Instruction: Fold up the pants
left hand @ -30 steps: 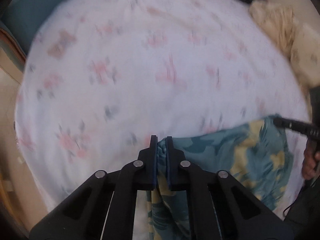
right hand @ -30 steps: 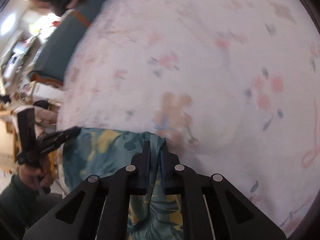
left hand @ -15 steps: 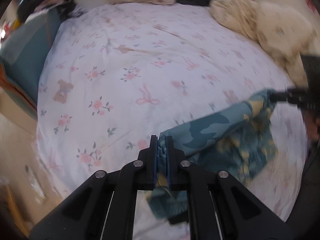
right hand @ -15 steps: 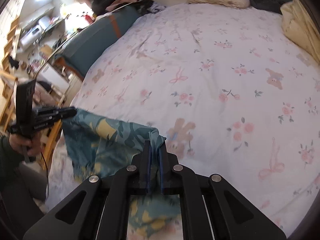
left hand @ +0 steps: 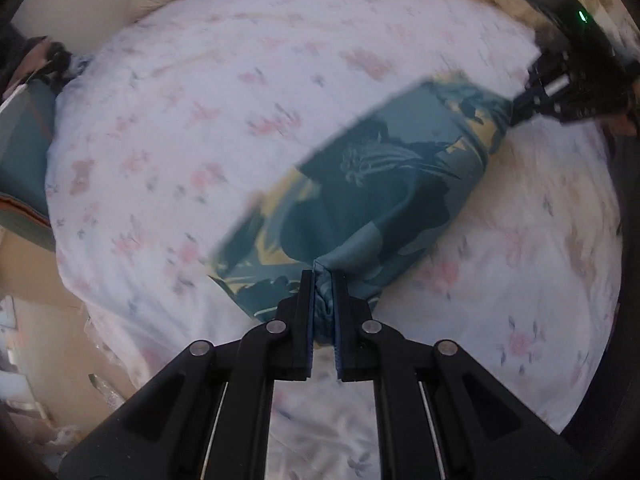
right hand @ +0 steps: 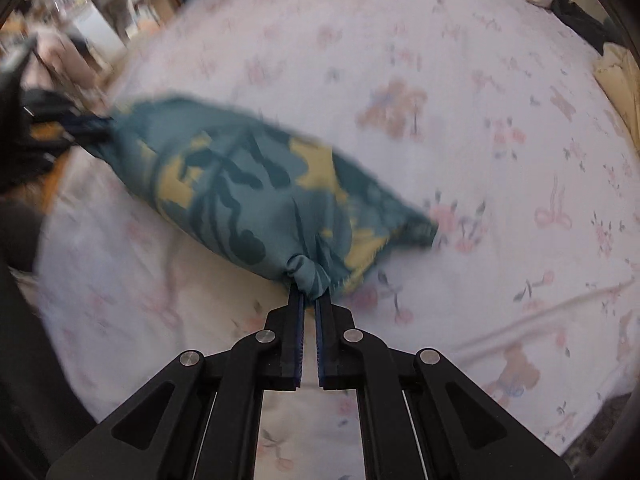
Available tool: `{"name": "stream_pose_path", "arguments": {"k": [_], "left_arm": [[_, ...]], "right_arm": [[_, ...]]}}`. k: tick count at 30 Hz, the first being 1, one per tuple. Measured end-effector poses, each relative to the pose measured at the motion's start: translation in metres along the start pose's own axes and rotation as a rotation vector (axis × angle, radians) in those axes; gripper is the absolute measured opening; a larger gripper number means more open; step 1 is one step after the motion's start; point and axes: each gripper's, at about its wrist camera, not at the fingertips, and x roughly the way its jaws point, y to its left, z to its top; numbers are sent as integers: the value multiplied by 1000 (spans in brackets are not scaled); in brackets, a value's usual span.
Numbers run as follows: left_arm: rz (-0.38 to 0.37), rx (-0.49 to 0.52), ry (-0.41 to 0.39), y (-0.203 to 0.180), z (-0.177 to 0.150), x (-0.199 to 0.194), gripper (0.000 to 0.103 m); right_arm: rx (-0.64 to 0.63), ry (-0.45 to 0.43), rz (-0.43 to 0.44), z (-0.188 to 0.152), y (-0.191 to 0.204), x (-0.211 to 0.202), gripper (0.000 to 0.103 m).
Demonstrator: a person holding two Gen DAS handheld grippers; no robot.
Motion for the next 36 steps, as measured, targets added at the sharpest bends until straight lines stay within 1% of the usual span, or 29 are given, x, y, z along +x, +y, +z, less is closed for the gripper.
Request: {"name": "stream_pose_path", "arguments": {"k": [2,3,4,5,6,7,8,9,10,11,12,13,14,15,16,17,18,19,21,23,25,26,27,28,30,32,33,35,36], "left_arm": [[23,41,13,-8,-6,5,10],[41,31,28,-7,-7,8,14],[48,-17,65,0,-7,13,26],[39,-58,100,7,-8,14,34],[25,-81,115,11,-8,13,39],[-3,-109,125,17,-8,8,39],[-23,-128,122,22,-7,1,39],[-60,-165,100,31,-4,-12,39],[-68,-187,70,36,-2,-22,39],[-66,-227,7,45,2,-37,39],[-81,-282,-69,54,7,-51,39],[-89,-331,-112,60,10,-58,39],[-104,-423,-166,68,15,-64,37],[-138,-480,-185,70,19,-64,36],[-170,-503,-192,71,23,-61,36],[-183,-515,-195,65,29,-56,36],[-167,-511,-191,62,34,-51,36],[-142,-495,-173,53,39,-42,36],[-147,-481,-123,38,46,-19,34],[-162,-491,-90,30,48,-2,34],[-167,-483,-43,16,46,14,33],[-152,-466,-36,11,44,18,33],[-128,-435,-18,5,39,23,34],[-119,-397,6,-2,34,28,35],[-118,-364,12,-6,27,27,36],[-136,-380,31,-2,16,26,36],[-150,-406,40,3,9,26,36],[-142,-441,73,14,-5,28,36],[-124,-451,91,18,-12,30,36]], "right_arm": [[-13,9,-21,-2,3,4,3],[-12,8,-32,-2,3,3,4],[-3,16,-27,-2,3,2,5],[15,35,-19,-3,1,1,5],[28,48,-36,-4,-2,-1,5],[38,50,-60,-5,-4,-5,5],[64,45,-79,-8,-9,-12,7],[93,38,-73,-10,-14,-18,11],[125,17,-61,-11,-17,-29,11],[153,-23,-60,-11,-21,-40,11],[177,-75,-60,-9,-24,-52,11],[198,-126,-60,-7,-26,-63,11],[219,-171,-49,-4,-27,-71,11],[237,-208,-38,1,-27,-78,11],[249,-234,-32,6,-26,-81,11],[258,-254,-16,13,-23,-83,11],[269,-275,20,22,-19,-82,11],[270,-276,47,30,-17,-80,11],[265,-256,75,48,-6,-64,11],[250,-208,103,59,2,-45,11],[194,-139,98,63,17,-22,11],[149,-100,79,62,24,-11,10],[101,-56,29,58,30,0,7],[80,-20,-3,55,32,8,6],[60,36,-58,44,29,22,2],[72,59,-86,36,21,26,1],[81,66,-93,32,16,29,0],[110,67,-84,25,7,30,0],[111,62,-91,23,6,30,0]]}}
